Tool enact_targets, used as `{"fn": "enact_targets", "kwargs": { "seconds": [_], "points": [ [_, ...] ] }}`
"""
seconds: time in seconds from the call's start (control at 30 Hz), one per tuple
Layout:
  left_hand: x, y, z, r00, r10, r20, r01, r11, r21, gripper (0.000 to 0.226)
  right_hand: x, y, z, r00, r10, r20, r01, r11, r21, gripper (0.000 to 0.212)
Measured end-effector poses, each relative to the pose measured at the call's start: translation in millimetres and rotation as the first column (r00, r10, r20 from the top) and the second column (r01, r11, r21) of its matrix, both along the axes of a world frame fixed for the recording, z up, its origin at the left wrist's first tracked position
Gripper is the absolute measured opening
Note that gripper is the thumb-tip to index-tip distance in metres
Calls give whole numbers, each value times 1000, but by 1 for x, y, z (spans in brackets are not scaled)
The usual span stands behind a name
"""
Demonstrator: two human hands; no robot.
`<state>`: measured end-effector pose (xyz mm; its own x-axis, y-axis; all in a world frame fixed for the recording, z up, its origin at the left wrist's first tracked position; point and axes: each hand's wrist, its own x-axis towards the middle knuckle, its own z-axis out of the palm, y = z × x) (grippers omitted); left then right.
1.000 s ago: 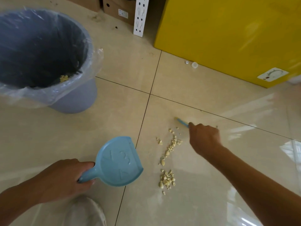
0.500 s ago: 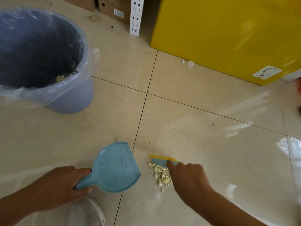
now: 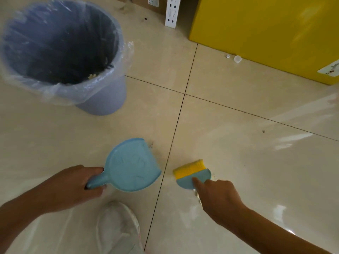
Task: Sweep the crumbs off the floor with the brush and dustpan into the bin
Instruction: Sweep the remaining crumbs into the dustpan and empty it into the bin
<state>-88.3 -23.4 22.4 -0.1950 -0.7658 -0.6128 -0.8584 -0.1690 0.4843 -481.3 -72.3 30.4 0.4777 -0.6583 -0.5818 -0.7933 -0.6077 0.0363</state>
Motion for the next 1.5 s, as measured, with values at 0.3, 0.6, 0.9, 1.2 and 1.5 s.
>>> {"fn": "enact_targets", "kwargs": {
  "seconds": [0.3, 0.6, 0.9, 1.2, 1.5],
  "points": [
    [11, 9, 3, 999, 51, 11, -51, 998, 29, 40, 14, -34, 9, 953, -58, 297, 121, 973, -198, 60],
    [14, -1, -13, 970, 190, -149, -190, 982, 15, 24, -3, -13, -32, 891, 324, 317, -316, 945, -78, 49],
    [0, -21, -11, 1000, -18, 23, 18, 1000, -4, 37, -112, -23, -6, 945, 165, 282, -164, 986, -29, 64],
    [-94, -48, 0, 853, -469, 229, 481, 877, 5, 23, -88, -11, 18, 963, -270, 15, 265, 930, -253, 39],
    [-133, -52, -14, 774, -599, 204, 604, 795, 44, 21, -42, 46, 7, 966, -256, 46, 257, 966, -27, 54]
  ]
}}
